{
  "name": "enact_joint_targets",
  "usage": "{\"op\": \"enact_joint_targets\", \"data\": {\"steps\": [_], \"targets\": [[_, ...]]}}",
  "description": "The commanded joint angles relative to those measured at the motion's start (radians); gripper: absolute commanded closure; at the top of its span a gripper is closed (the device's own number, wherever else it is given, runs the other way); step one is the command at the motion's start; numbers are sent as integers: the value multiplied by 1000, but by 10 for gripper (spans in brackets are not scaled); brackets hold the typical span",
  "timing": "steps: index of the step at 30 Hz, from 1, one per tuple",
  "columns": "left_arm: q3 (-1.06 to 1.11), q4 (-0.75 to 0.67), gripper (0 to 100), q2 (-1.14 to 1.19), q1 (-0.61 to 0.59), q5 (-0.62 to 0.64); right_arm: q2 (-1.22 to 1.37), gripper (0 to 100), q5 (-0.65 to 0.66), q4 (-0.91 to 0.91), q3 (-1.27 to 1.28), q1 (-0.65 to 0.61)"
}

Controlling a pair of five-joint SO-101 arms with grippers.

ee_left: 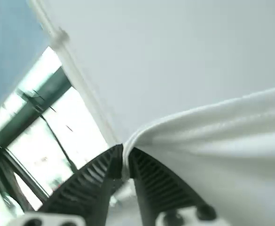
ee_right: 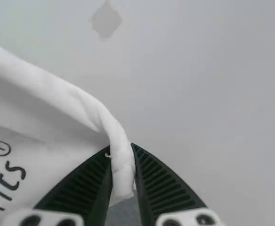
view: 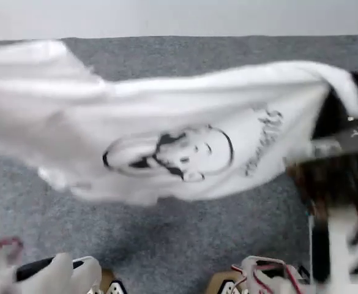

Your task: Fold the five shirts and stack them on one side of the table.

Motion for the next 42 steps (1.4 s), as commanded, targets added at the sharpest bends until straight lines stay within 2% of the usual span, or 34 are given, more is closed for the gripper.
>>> {"op": "enact_joint_targets", "data": {"steps": [1,8,13,17,20,24,27,30,34,42], "targets": [[-24,15,994,-41,-9,-72,-64,989,29,39,92,50],[223,18,994,-141,-6,-89,-245,988,72,38,565,45],[634,11,994,-137,8,-89,-269,988,74,2,911,-21],[1056,-94,994,-138,112,-91,-268,988,74,-214,1198,-81],[1372,-305,994,-138,157,-92,-266,989,78,-466,1418,-99],[1767,-743,994,-133,176,-92,-220,989,127,-811,1662,-119],[1949,-1007,994,-72,178,-109,-111,989,138,-1027,1723,-119],[1969,-1138,995,49,173,-129,39,989,140,-1198,1705,-117],[1856,-1226,995,221,172,-129,236,989,140,-1365,1599,-117],[1422,-1297,995,551,184,-129,618,989,141,-1463,1191,-101]]}}
